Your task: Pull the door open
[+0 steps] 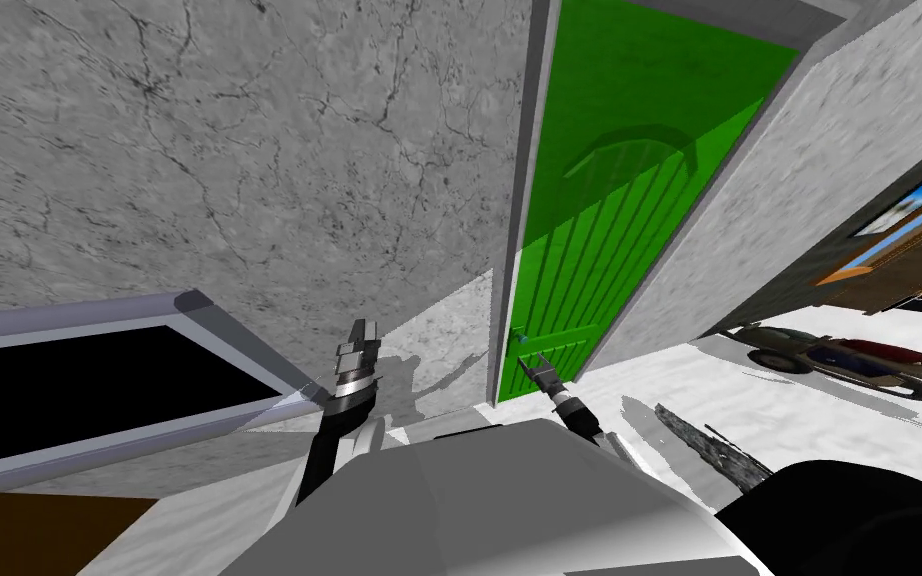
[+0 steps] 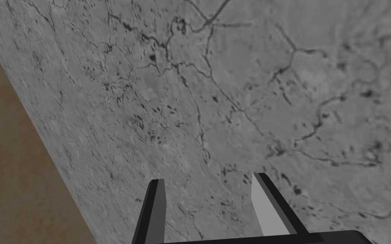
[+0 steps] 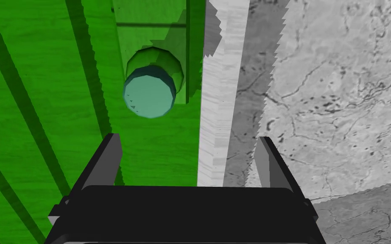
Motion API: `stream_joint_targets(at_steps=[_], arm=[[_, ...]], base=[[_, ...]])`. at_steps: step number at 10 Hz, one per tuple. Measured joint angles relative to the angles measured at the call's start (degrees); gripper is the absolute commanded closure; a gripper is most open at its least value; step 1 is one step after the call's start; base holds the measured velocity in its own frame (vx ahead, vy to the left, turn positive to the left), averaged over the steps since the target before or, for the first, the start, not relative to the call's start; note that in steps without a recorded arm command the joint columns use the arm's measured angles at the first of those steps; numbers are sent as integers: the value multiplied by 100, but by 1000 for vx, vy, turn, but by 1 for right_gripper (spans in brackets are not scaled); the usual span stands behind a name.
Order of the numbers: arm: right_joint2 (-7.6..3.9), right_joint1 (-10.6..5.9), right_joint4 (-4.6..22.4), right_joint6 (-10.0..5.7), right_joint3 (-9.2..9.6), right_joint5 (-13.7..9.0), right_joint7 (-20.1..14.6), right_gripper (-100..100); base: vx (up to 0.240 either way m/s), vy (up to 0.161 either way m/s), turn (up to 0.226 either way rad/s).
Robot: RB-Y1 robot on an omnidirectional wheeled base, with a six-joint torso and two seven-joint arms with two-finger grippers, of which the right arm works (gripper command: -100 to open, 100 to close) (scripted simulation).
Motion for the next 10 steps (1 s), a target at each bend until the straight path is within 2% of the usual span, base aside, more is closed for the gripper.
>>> stream_joint_targets(at_steps=[1,2,4,5,10], arm=[[-84,-60,86,-12,-122,-73,-54,-100],[-116,-196,297,-62,-264,-153,-40,-100],[-250,-287,393,-48,-480,-278,-153,-100],[-258,-295,397,-43,-492,-285,-171,100],[-264,-289,398,-27,-504,-280,-151,100]], base=[[149,10,159],[172,1,181],[136,5,73],[-9,-6,-28],[-15,-6,-1]])
